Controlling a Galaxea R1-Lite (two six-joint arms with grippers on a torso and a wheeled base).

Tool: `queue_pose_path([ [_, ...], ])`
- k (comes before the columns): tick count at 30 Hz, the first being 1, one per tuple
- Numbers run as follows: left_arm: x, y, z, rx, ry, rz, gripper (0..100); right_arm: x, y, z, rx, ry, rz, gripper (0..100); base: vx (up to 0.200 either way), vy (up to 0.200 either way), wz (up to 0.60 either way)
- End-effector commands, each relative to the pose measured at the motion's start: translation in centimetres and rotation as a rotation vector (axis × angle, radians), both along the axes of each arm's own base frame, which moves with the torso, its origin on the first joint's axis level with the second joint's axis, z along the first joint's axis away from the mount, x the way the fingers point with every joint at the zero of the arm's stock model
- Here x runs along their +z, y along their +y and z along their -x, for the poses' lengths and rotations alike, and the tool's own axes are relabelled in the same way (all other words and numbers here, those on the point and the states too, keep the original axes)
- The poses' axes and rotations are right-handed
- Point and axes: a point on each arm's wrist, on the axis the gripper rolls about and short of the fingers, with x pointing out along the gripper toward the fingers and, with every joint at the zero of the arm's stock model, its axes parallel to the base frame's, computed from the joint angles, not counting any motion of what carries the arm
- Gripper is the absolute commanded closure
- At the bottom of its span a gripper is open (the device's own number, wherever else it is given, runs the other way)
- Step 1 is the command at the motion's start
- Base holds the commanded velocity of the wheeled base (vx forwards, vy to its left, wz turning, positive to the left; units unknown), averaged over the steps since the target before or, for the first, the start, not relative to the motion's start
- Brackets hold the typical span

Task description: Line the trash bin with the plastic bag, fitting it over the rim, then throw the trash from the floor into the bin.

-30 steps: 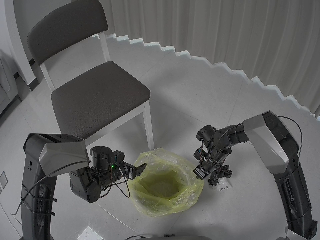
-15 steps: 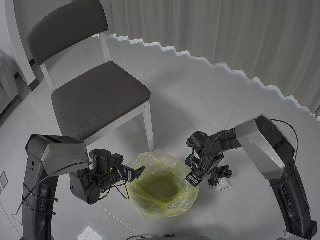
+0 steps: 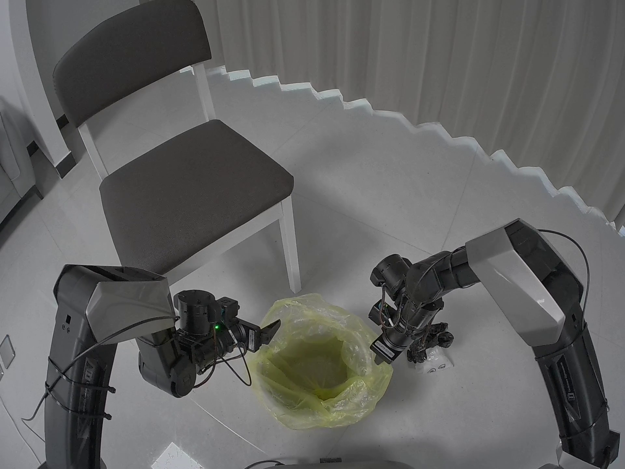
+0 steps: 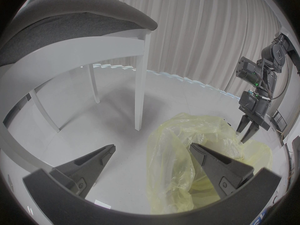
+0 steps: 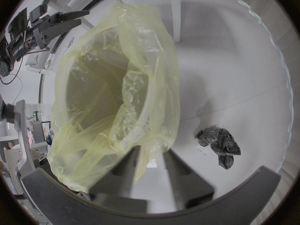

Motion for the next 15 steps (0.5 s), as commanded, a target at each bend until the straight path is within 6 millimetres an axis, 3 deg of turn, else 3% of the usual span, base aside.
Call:
queue_pose_path([
  [1, 0.0, -0.2, -0.4, 0.0, -0.011, 0.006, 0, 1.4, -0.4, 0.1, -0.009, -0.015, -0.01, 0, 0.0, 0.0, 0.0],
  [6, 0.2, -0.6, -1.0, -0.009, -0.029, 0.012, 0, 3.6, -1.0, 0.6, -0.019, -0.036, -0.023, 0, 0.0, 0.0, 0.0],
  [15, -1.3, -1.5, -2.4, -0.02, -0.001, 0.003, 0, 7.6, -3.6, 1.7, -0.061, -0.079, -0.044, 0, 0.0, 0.0, 0.0],
])
